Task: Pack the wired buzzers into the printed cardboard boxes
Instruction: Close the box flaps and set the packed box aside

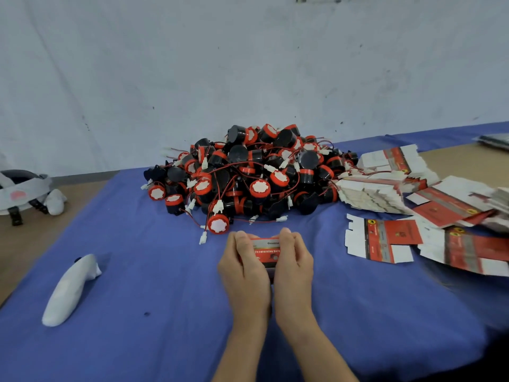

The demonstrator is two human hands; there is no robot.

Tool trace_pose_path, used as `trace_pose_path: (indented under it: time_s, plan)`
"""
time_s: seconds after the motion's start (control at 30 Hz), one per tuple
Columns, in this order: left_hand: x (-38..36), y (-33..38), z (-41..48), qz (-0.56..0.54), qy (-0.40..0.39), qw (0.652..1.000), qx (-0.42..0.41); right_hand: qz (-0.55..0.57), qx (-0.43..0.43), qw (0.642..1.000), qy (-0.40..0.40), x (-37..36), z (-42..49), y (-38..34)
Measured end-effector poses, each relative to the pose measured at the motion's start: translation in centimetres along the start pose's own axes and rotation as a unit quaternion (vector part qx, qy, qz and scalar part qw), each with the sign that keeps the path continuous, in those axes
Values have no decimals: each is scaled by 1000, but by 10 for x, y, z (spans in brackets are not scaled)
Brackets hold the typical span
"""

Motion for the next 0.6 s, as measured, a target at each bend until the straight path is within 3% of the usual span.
trace_pose_path:
  time_s: [0.13,0.3,0.5,0.6]
  plan:
    - [-3,1,-12,3,-20,1000,20,-35,-24,998,44,11,-10,-2]
    - [-17,14,-25,-1,-178,983,32,-50,13,996,71,48,-15,-21]
    - [-73,50,-55,-1,-252,965,-67,-35,20,990,132,111,-27,-56]
    - [-108,71,-79,-45,-301,951,-63,-19,45,985,163,149,-30,-83]
Point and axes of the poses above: each hand's wrist, its own z-axis towards the middle knuckle, its own x-axis out of the back of the hand, y = z × x, the point moved 2 cm from there along z, towards the middle knuckle, and after that the axes turned 14 degrees about -z, right-handed, at the moved point
